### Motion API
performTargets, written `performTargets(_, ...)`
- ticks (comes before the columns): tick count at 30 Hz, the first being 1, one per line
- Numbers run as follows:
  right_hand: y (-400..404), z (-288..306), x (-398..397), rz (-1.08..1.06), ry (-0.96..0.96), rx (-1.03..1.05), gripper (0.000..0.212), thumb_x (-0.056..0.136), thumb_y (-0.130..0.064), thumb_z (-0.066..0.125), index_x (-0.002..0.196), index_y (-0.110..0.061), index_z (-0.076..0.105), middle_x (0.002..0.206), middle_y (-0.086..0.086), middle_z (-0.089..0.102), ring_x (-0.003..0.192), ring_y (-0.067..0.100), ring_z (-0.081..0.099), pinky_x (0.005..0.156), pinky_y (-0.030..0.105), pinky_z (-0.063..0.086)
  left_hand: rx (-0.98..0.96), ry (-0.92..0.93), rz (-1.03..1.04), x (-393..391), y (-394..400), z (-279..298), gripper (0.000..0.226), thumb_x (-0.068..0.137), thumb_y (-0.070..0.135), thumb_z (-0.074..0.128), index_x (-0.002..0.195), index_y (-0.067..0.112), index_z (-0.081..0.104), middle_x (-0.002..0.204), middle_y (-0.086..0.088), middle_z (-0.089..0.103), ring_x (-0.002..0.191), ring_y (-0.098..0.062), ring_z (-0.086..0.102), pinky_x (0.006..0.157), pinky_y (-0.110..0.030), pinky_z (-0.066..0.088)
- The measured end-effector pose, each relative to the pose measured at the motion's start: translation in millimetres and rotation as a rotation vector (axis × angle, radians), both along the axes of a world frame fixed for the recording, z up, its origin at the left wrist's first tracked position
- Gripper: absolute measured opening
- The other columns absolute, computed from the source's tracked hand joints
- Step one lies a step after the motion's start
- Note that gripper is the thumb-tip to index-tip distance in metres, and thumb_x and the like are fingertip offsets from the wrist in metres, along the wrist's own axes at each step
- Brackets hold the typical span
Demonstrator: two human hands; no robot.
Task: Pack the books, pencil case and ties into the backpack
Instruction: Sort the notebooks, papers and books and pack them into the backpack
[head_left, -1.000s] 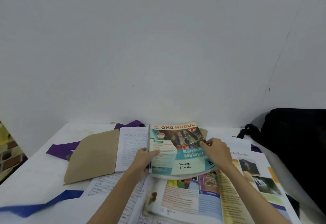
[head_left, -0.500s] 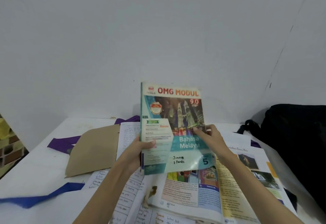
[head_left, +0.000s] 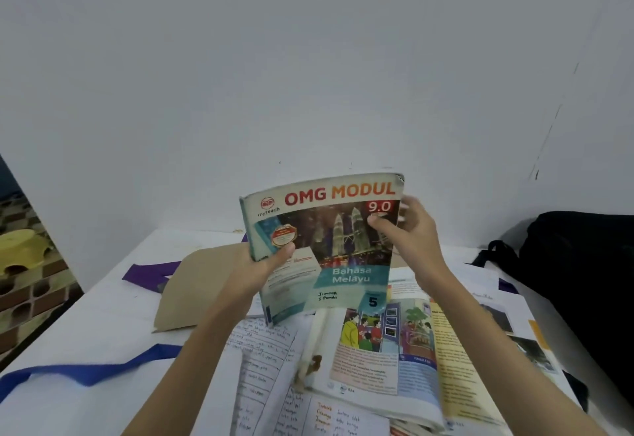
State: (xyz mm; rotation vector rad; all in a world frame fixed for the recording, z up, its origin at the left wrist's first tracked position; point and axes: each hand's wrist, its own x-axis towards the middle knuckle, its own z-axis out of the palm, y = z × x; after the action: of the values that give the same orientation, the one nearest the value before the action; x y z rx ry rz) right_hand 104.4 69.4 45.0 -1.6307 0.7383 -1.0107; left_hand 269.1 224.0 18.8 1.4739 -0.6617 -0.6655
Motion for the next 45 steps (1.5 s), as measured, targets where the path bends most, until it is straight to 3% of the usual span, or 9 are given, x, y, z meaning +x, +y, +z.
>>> performTargets(6, 1, 54, -19, -0.073, 0.542, -0.995, 0.086, 0.069, -0.046, 0.072, 0.143, -0.026, 0.033, 0.148, -0.001, 0.036, 0.138, 0.020, 0.027, 0.115, 0.044, 0.013, -0.013, -0.248, 0.129, -37, -14, 10, 0.012, 0.084, 0.021, 0.068, 0.081, 0.029, 0.060, 0.081, -0.001, 0.068, 0.082, -0.027, 0.066, 0.065, -0.036, 0.055)
performTargets(11, 3, 90, -64, 0.144, 0.643, -0.734, 0.025, 0.072, -0.032, 0.079, 0.073, -0.025, 0.055, 0.072, -0.007, 0.061, 0.072, 0.018, 0.059, 0.071, 0.033, 0.042, -0.149, -0.973, 0.162, -64, -15, 40, 0.037, 0.077, 0.004, 0.065, 0.106, 0.024, 0.072, 0.087, 0.005, 0.074, 0.067, -0.005, 0.062, 0.052, -0.017, 0.047)
performTargets(16, 26, 87, -124, 0.410, 0.381, -0.394, 0.044, 0.085, -0.004, 0.067, 0.121, -0.026, 0.055, 0.115, -0.012, 0.064, 0.100, 0.002, 0.064, 0.075, 0.014, 0.050, -0.389, -1.274, 0.047, -100, -32, 75, 0.041, 0.077, 0.030, 0.048, 0.104, 0.013, 0.073, 0.097, -0.004, 0.074, 0.084, -0.020, 0.070, 0.067, -0.025, 0.050)
performTargets(22, 12, 72, -213, -0.020, 0.124, -0.303, 0.044, 0.084, 0.013, 0.058, 0.091, -0.030, 0.064, 0.077, -0.030, 0.068, 0.080, -0.010, 0.064, 0.067, 0.006, 0.046, -0.512, -1.199, -0.163, -176, -94, 92, 0.048, 0.070, -0.004, 0.068, 0.113, 0.017, 0.067, 0.111, 0.001, 0.069, 0.101, -0.019, 0.061, 0.093, -0.040, 0.046)
performTargets(26, -14, 56, -291, -0.298, -0.041, -0.093, 0.027, 0.084, 0.009, 0.060, 0.083, -0.017, 0.066, 0.064, -0.009, 0.071, 0.060, 0.005, 0.067, 0.055, 0.021, 0.052, -0.668, -1.091, -0.144, -249, -122, 80, 0.031, 0.086, 0.018, 0.062, 0.117, 0.016, 0.058, 0.118, -0.002, 0.052, 0.111, -0.012, 0.048, 0.096, -0.016, 0.038)
performTargets(29, -34, 49, -360, -0.481, -0.200, 0.062, 0.017, 0.083, 0.007, 0.062, 0.083, -0.010, 0.065, 0.064, -0.001, 0.070, 0.059, 0.016, 0.067, 0.057, 0.030, 0.056, -0.709, -1.003, -0.185, -306, -140, 50, 0.016, 0.091, 0.027, 0.050, 0.101, 0.015, 0.052, 0.103, 0.003, 0.043, 0.096, -0.012, 0.049, 0.085, -0.025, 0.044)
performTargets(35, -72, 43, -476, -0.590, -0.381, 0.207, 0.016, 0.083, 0.005, 0.062, 0.092, -0.007, 0.062, 0.078, 0.009, 0.071, 0.067, 0.023, 0.069, 0.071, 0.041, 0.058, 0.200, -0.987, -0.602, -400, -202, -23, 0.081, 0.078, 0.071, 0.047, 0.142, 0.025, 0.028, 0.148, -0.005, 0.022, 0.135, -0.033, 0.028, 0.108, -0.043, 0.032)
performTargets(38, -93, 34, -509, -0.556, -0.424, 0.277, 0.017, 0.082, 0.006, 0.062, 0.093, -0.007, 0.061, 0.082, 0.011, 0.070, 0.064, 0.022, 0.070, 0.065, 0.038, 0.060, 0.435, -1.027, -0.612, -416, -224, -40, 0.090, 0.082, 0.044, 0.064, 0.148, 0.025, 0.005, 0.156, -0.014, 0.001, 0.139, -0.043, 0.014, 0.112, -0.046, 0.022)
performTargets(45, -131, 17, -526, -0.375, -0.415, 0.506, 0.014, 0.084, 0.004, 0.061, 0.093, -0.005, 0.057, 0.082, 0.014, 0.068, 0.062, 0.026, 0.069, 0.056, 0.042, 0.058, 0.368, -0.731, -0.308, -374, -235, -17, 0.022, 0.088, 0.012, 0.062, 0.109, 0.009, 0.068, 0.091, -0.009, 0.061, 0.084, -0.020, 0.053, 0.065, -0.024, 0.036)
